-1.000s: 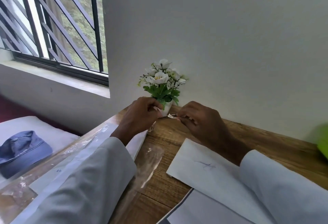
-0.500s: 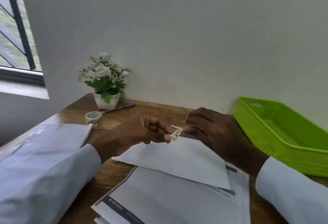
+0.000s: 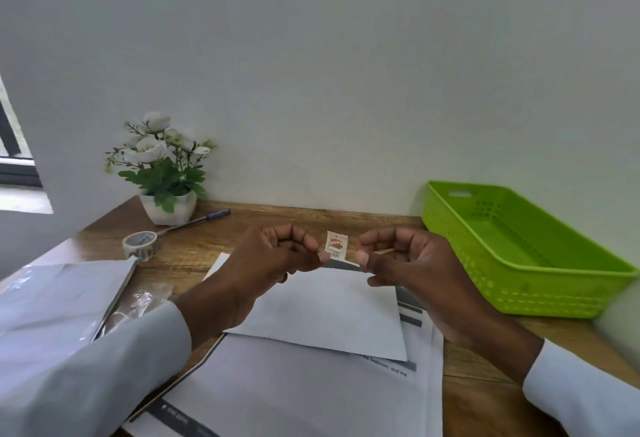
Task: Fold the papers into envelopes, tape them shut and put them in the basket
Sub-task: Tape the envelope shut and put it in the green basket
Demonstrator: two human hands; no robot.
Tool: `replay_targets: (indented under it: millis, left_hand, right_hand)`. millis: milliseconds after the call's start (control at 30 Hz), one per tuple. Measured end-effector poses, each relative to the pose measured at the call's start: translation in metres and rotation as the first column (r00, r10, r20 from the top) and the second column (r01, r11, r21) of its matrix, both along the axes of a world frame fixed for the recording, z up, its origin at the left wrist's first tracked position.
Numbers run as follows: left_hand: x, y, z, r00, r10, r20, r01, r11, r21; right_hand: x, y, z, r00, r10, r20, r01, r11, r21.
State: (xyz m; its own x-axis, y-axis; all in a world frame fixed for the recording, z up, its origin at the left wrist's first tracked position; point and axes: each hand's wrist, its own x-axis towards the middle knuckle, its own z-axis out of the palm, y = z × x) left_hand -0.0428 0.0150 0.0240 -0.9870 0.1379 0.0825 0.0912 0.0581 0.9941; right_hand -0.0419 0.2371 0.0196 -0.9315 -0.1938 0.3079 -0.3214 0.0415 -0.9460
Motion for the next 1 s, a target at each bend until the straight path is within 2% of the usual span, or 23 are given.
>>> replay_targets:
  millis: [233,500,567,633,733,800,867,1000]
  left_hand:
    - [0.0,0.01,-0.008,0.996,-0.085,0.005,0.085,0.995,-0.048]
    - [-0.005,0.021,-0.017,0.991,-0.136,0.016,0.137,0.989,-0.062]
    - [-0.007,0.022,-0.017,0.988,-0.153,0.009,0.153,0.978,-0.139]
    - [-0.011,0.023,-0.017,0.988,-0.137,-0.073,0.106,0.942,-0.32]
    - [-0.015,0.025,-0.021,0.942,-0.176,-0.286,-0.015,0.829,-0.559]
    - [-0.014,0.029,-0.027,0.913,-0.23,-0.337,-0.054,0.751,-0.658]
    - [-0.012,0.033,-0.036,0.893,-0.273,-0.358,-0.071,0.7,-0.711]
    - [-0.012,0.039,-0.05,0.873,-0.312,-0.375,-0.075,0.674,-0.735]
  right_hand:
    - [-0.001,-0.002,-0.008,0.991,-0.003,0.133,0.027,0.983,-0.182]
    - [0.0,0.001,-0.012,0.976,-0.023,0.216,0.06,0.984,-0.168]
    - [-0.002,0.002,-0.011,0.968,-0.054,0.245,0.096,0.982,-0.162]
    - [-0.005,0.008,-0.008,0.957,-0.089,0.277,0.138,0.977,-0.162]
    - [-0.008,0.02,-0.002,0.94,-0.104,0.325,0.16,0.976,-0.149]
    - [-0.008,0.026,-0.001,0.926,-0.117,0.36,0.174,0.976,-0.13]
    - [-0.007,0.029,-0.002,0.907,-0.132,0.399,0.188,0.976,-0.106]
    - [-0.006,0.029,-0.006,0.876,-0.177,0.448,0.23,0.971,-0.066]
